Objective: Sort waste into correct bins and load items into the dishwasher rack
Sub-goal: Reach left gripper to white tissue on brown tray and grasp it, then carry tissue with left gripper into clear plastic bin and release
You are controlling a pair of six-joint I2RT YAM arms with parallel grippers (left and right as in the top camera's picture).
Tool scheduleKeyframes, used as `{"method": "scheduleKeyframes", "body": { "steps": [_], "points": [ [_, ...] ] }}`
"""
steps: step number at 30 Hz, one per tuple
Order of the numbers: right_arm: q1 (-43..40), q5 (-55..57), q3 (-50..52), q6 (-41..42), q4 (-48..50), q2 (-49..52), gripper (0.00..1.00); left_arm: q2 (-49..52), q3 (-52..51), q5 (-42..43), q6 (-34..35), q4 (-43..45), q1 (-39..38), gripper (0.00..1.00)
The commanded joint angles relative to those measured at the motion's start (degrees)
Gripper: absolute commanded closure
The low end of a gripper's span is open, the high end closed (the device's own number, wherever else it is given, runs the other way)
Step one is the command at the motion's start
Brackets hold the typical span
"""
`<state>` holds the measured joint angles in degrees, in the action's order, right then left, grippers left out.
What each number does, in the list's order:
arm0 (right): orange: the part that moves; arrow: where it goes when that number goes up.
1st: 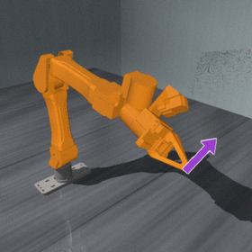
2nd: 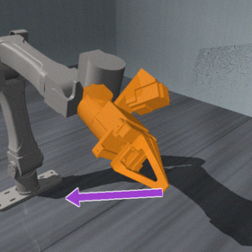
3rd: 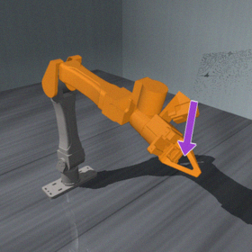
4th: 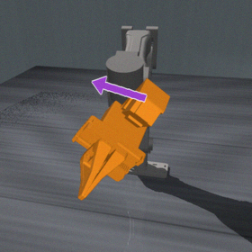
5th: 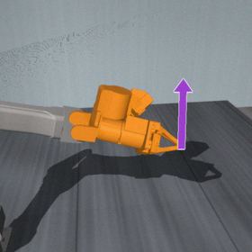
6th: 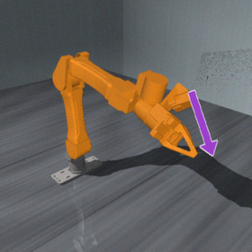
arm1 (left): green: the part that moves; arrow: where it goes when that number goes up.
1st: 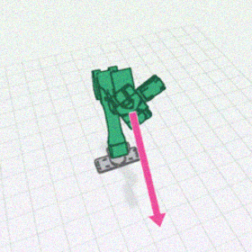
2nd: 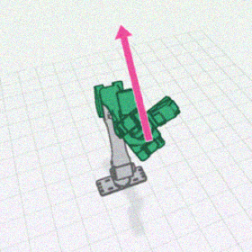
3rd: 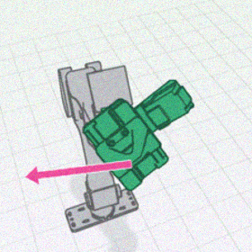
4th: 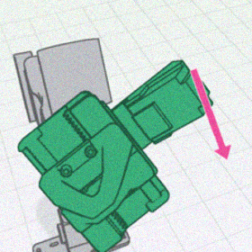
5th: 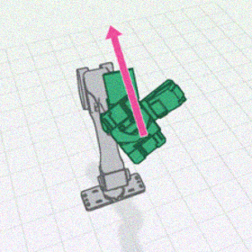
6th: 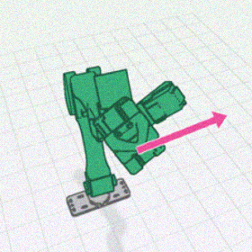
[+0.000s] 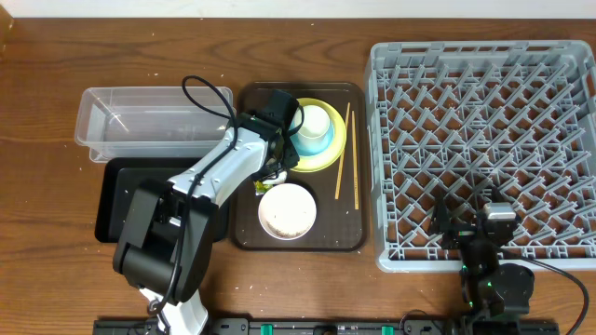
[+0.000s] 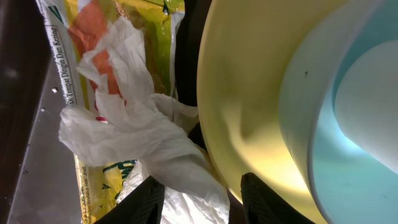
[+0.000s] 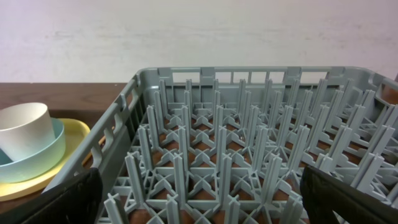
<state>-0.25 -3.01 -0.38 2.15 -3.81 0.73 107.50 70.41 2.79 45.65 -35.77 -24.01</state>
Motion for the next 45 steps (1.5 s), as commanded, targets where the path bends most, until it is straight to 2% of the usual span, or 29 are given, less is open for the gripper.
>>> {"method": "scheduleKeyframes", "body": {
  "steps": [1,9,13,18,29,34,38,45],
  "points": [
    [-0.33,-0.22,0.07,-0.07,-0.22,-0.02,0.01,0.55,-0.17,-0.90,0.76,-0.09,0.13,0.58],
    [-0.33,-0.22,0.07,-0.07,-0.22,-0.02,0.01,0.55,-0.17,-0.90,0.72,-0.11,0.13,0.74],
    [-0.33,-0.22,0.07,-0.07,-0.22,-0.02,0.01,0.50,-0.17,-0.87,0.72,-0.13,0.13,0.89],
    [-0.33,-0.22,0.07,-0.07,-0.22,-0.02,0.01,-0.37,-0.15,-0.85,0.48,-0.17,0.15,0.93],
    [-0.33,-0.22,0.07,-0.07,-0.22,-0.02,0.01,-11.45,-0.11,-0.92,-2.32,-2.73,0.26,0.94],
    [-0.33,-0.22,0.07,-0.04,-0.22,-0.02,0.01,-16.57,-0.11,-6.12,-2.54,-3.19,1.51,0.94],
    [-0.33,-0.22,0.07,-0.07,-0.22,-0.02,0.01,-18.43,-0.11,-10.34,-2.54,-2.29,4.59,0.94],
    [-0.31,-0.22,0.07,-0.07,-0.22,-0.02,0.01,-18.10,-0.11,-11.04,-3.61,1.03,13.51,0.94]
  ]
}}
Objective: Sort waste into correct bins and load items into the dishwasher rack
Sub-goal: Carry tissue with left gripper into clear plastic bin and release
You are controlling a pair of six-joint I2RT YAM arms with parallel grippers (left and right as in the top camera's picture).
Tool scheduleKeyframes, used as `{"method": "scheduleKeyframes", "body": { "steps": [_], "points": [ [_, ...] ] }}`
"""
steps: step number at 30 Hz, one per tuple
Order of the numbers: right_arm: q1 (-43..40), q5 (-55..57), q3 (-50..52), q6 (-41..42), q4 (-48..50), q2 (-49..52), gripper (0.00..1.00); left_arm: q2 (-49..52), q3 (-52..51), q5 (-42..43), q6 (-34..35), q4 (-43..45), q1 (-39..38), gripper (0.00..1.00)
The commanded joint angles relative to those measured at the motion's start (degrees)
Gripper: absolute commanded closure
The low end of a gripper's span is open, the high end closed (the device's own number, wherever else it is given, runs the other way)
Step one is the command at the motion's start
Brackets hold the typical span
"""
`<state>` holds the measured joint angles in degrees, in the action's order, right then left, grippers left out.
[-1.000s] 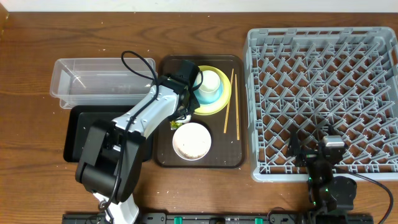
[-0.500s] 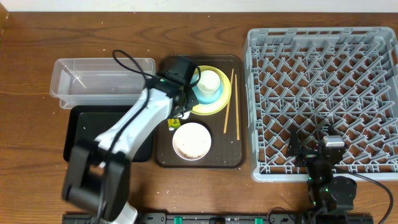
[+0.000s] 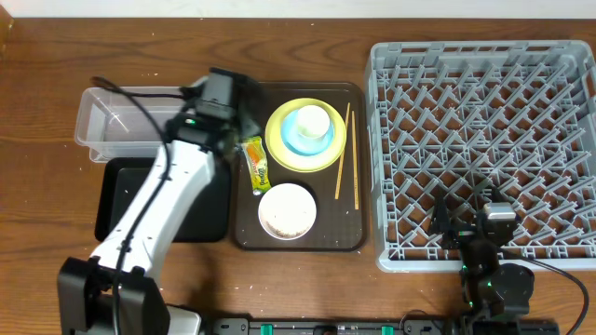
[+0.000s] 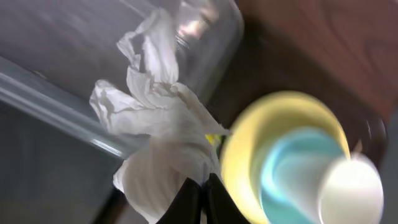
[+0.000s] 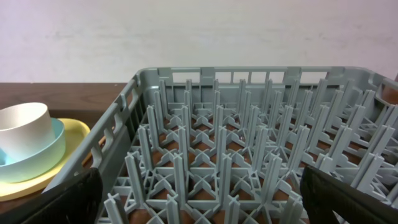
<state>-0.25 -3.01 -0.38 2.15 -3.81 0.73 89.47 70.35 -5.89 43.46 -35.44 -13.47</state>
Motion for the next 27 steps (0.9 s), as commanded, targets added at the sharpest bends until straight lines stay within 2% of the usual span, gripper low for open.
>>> {"method": "scheduleKeyframes", "body": {
  "steps": [1,7,19,20,22,23,25,27],
  "points": [
    [-0.33,-0.22,0.07,-0.07,-0.22,-0.02,0.01,0.04,-0.04,-2.34,-1.81,1.38,4.31,0.94],
    [-0.33,-0.22,0.07,-0.07,-0.22,-0.02,0.01,0.50,-0.07,-2.29,-1.81,3.65,9.73,0.94],
    [-0.33,-0.22,0.07,-0.04,-0.22,-0.02,0.01,8.26,-1.66,-4.72,-1.84,9.84,10.69,0.90],
    [-0.33,-0.22,0.07,-0.07,-0.22,-0.02,0.01,9.03,-1.66,-4.72,-1.84,10.27,10.69,0.85],
    [-0.33,-0.22,0.07,-0.04,-0.22,-0.02,0.01,9.77,-1.66,-4.72,-1.86,10.80,10.69,0.67],
    [-0.33,-0.22,0.07,-0.04,-0.22,-0.02,0.01,9.77,-1.66,-4.72,-1.86,10.78,10.69,0.62],
    [-0.33,-0.22,0.07,-0.07,-0.22,-0.02,0.01,9.16,-1.42,-4.26,-1.95,10.19,10.69,0.60],
    [-0.33,-0.22,0.07,-0.04,-0.22,-0.02,0.01,7.06,-1.33,-1.38,-5.11,9.73,10.67,0.58]
  ]
}}
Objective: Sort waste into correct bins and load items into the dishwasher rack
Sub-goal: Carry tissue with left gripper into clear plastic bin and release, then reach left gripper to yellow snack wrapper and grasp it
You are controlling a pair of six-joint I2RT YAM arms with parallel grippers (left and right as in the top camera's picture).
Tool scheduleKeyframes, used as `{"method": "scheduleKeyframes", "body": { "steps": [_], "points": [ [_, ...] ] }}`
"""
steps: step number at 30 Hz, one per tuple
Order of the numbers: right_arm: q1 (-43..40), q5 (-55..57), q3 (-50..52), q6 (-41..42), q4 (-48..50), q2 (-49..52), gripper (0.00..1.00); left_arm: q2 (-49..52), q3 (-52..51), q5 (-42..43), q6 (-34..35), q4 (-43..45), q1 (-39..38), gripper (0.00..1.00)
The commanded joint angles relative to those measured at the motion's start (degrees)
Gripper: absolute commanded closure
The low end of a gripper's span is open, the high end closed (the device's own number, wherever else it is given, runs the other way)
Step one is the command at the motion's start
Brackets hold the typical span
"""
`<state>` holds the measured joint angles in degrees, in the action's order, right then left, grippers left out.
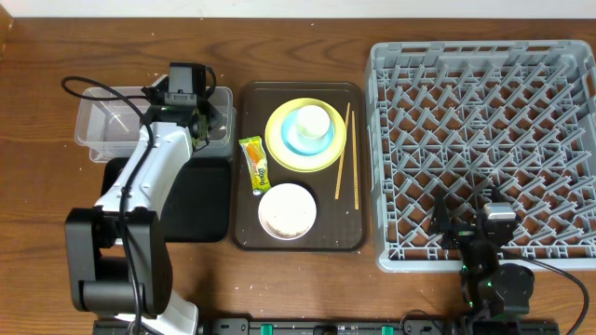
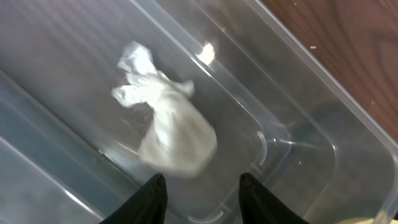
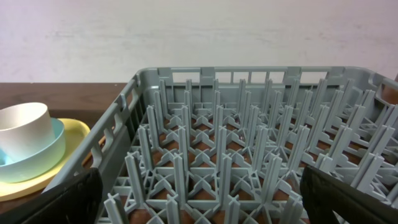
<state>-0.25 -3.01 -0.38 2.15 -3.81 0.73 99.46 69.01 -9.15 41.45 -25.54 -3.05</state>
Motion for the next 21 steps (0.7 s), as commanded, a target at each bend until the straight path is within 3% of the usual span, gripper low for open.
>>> {"method": "scheduleKeyframes", "body": {
  "steps": [1,9,15,17,21],
  "points": [
    [-0.33,-0.22,0.07,-0.07,-0.22,-0.02,0.01,-4.20,0.00,3.56,-4.85,-0.37,0.15,0.57],
    [-0.33,-0.22,0.07,-0.04,-0.22,-0.02,0.01,-17.51,0.00,10.27,-7.06,-9.57,0.09,0.57],
    [-0.33,-0.22,0.07,-0.07,-0.22,-0.02,0.01,-20.00,-0.48,13.07,-6.69,-23.43,-0.59,0.81],
    [-0.33,-0.22,0.07,-0.07,-0.22,-0.02,0.01,-19.54,-1.09,13.05,-6.86,-25.62,-1.46,0.94],
    [-0.33,-0.22,0.07,-0.07,-0.22,-0.02,0.01,-18.23,-4.37,13.03,-9.18,-25.35,-4.72,0.94]
  ]
}}
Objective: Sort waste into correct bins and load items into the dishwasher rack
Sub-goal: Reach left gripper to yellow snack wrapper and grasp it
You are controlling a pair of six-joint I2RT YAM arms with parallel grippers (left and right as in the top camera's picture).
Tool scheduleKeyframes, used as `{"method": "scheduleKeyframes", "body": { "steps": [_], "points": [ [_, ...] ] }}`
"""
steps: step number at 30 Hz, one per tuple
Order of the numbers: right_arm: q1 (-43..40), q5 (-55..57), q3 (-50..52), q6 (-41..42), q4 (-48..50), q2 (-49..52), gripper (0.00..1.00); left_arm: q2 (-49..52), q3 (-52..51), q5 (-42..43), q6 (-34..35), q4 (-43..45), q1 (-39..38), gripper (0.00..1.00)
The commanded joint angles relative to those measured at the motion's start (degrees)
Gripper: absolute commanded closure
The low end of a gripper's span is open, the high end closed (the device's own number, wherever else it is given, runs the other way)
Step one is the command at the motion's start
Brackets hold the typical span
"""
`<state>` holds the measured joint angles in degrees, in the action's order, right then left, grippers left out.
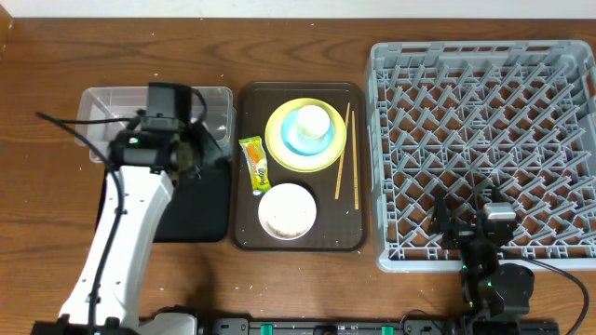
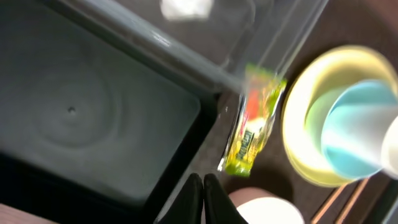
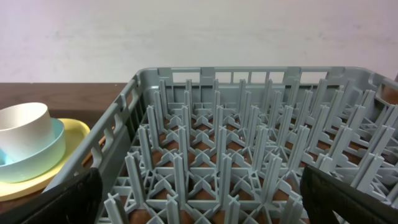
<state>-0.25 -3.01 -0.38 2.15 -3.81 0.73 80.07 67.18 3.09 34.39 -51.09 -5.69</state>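
Note:
My left gripper (image 2: 203, 199) is shut with nothing in it, over the black bin's (image 1: 186, 205) right edge beside the brown tray (image 1: 244, 233). A crumpled white tissue (image 2: 186, 6) lies in the clear bin (image 1: 112, 102). A yellow-green wrapper (image 2: 252, 121) lies on the tray's left side. A yellow plate (image 1: 279, 149) carries a blue bowl (image 1: 293, 140) with a white cup (image 1: 312, 121) in it. A white bowl (image 1: 287, 211) and chopsticks (image 1: 343, 154) share the tray. My right gripper (image 3: 199, 199) stands open at the grey rack's (image 1: 484, 140) near edge.
The clear bin sits behind the black bin, both left of the tray. The rack fills the table's right side, its pegs standing upright. Wall lies behind the table.
My left gripper was open over the clear bin with the tissue lying inside. Now it is shut, empty, and over the black bin's right edge near the wrapper. The right arm has not moved.
My left gripper stood open around the tissue beside the yellow plate on the tray. Then it was shut on the tissue near the clear bin. Then it was open above the bin with the tissue in it. Now it is shut by the tray.

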Motion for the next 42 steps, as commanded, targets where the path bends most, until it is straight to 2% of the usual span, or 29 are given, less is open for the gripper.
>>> {"method": "scheduleKeyframes", "body": {
  "steps": [1,6,9,10,11,16,22,35,42],
  "points": [
    [-0.33,-0.22,0.07,-0.07,-0.22,-0.02,0.01,1.36,-3.76,0.79,-2.45,1.03,-2.93,0.94],
    [-0.33,-0.22,0.07,-0.07,-0.22,-0.02,0.01,1.64,-11.58,0.79,-4.42,9.57,-6.71,0.92],
    [-0.33,-0.22,0.07,-0.04,-0.22,-0.02,0.01,1.64,-15.34,0.79,-4.42,15.34,-8.04,0.83],
    [-0.33,-0.22,0.07,-0.07,-0.22,-0.02,0.01,1.64,-16.41,0.81,-4.42,17.14,-8.44,0.83],
    [-0.33,-0.22,0.07,-0.04,-0.24,-0.02,0.01,1.64,-17.14,0.81,-4.70,18.49,-8.79,0.76],
    [-0.33,-0.22,0.07,-0.07,-0.22,-0.02,0.01,1.70,-18.32,0.79,-10.43,23.28,-10.12,0.70],
    [-0.33,-0.22,0.07,-0.07,-0.22,-0.02,0.01,2.95,-18.32,0.72,-12.57,24.72,-11.06,0.69],
    [-0.33,-0.22,0.07,-0.07,-0.22,0.20,0.01,14.29,-18.32,0.42,-12.96,32.09,-11.06,0.69],
    [-0.33,-0.22,0.07,-0.04,-0.22,0.20,0.01,15.04,-18.32,0.83,-12.96,32.37,-11.06,0.67]
  ]
}}
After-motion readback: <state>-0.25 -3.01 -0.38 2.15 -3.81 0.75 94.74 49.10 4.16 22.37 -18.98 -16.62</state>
